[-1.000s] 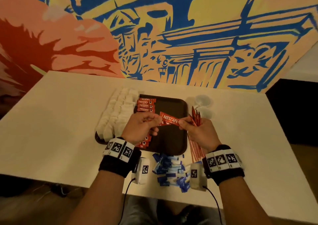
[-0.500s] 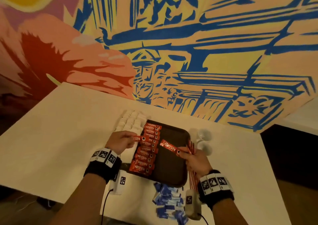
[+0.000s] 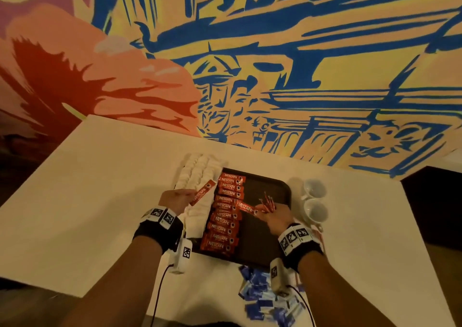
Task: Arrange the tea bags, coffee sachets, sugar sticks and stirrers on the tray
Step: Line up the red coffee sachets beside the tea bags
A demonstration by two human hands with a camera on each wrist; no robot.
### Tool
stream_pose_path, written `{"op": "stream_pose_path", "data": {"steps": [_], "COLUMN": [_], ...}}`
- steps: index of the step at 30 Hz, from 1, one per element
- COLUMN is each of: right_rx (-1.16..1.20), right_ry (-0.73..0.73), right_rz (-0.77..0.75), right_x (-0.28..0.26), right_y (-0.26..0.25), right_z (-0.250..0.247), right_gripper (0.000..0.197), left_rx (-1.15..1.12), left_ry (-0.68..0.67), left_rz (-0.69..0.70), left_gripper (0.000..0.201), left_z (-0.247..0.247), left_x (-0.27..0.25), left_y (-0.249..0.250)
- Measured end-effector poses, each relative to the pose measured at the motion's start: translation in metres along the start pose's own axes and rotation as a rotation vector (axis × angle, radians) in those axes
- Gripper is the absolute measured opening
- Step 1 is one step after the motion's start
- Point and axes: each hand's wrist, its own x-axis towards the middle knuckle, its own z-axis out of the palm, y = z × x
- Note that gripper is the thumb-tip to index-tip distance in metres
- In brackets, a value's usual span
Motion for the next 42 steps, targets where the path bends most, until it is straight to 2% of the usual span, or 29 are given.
{"op": "stream_pose_path", "data": {"steps": [1,2,8,14,19,22,24,27,31,35,40,42], "right_rx": [0.001,0.003,-0.05,-0.151,-0.128,-0.1,-0.102,-0.092,-0.061,-0.045,-0.042,-0.061], "right_ry": [0.0,0.003,-0.007,-0.044,-0.048,-0.033,-0.026,-0.03,-0.046,-0.053,-0.007,0.024], "right_rz": [0.002,0.006,0.052,0.09,0.137,0.163,0.167,0.165,0.17,0.172,0.096,0.031], "right_x": [0.007,0.013,0.045,0.072,0.076,0.077,0.076,0.074,0.072,0.072,0.059,0.051], "right_y": [0.0,0.001,0.0,-0.004,-0.002,0.0,0.002,0.007,0.01,0.008,0.002,0.001], "right_z": [0.005,0.01,0.033,0.05,0.059,0.061,0.06,0.058,0.054,0.051,0.036,0.029], "right_gripper": [0.012,0.012,0.011,0.015,0.007,0.01,0.002,0.002,0.016,0.022,0.022,0.019], "left_rx": [-0.018,-0.031,0.12,0.52,0.748,0.806,0.848,0.895,0.948,0.976,0.948,0.865], "left_ry": [-0.009,-0.014,-0.12,-0.124,-0.142,-0.161,-0.179,-0.206,-0.231,-0.209,-0.186,-0.157], "left_rz": [0.009,0.015,0.108,0.27,0.341,0.351,0.372,0.382,0.367,0.37,0.404,0.398], "left_gripper": [0.041,0.038,0.011,0.01,0.019,0.018,0.018,0.021,0.023,0.027,0.027,0.03], "left_z": [0.003,0.005,0.028,0.058,0.077,0.084,0.089,0.093,0.101,0.104,0.097,0.093], "left_x": [0.004,0.007,0.03,0.053,0.068,0.072,0.074,0.076,0.079,0.079,0.074,0.066], "left_y": [0.001,0.001,0.007,0.022,0.023,0.02,0.018,0.02,0.022,0.024,0.028,0.033]}}
